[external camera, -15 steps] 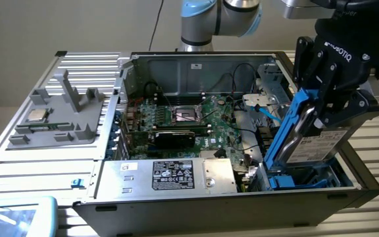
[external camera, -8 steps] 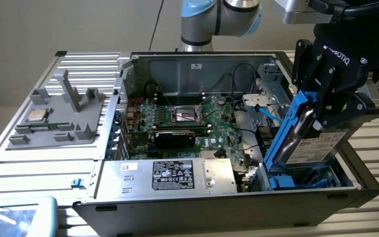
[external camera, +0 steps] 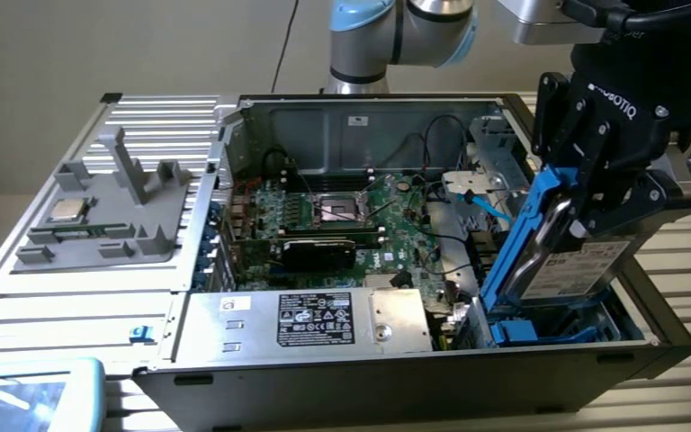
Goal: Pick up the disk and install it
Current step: 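Insert the disk into the insertion slot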
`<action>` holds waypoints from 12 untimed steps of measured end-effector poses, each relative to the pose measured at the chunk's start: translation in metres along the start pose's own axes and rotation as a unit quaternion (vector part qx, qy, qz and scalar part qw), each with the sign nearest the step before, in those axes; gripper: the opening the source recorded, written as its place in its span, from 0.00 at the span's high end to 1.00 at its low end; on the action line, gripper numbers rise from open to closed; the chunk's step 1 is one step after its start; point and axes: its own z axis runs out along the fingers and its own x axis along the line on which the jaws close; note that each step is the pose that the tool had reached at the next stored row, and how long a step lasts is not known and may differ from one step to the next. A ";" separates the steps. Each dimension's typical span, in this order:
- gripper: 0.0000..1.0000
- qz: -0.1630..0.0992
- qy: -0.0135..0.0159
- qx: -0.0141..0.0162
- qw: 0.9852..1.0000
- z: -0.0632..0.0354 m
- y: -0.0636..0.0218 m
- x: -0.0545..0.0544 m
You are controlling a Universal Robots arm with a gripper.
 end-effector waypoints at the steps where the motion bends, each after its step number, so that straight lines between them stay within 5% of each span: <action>1: 0.63 0.000 0.000 0.000 1.000 0.0000 0.0003 0.000; 12: 0.63 0.000 0.000 0.000 1.000 0.0030 0.0006 0.002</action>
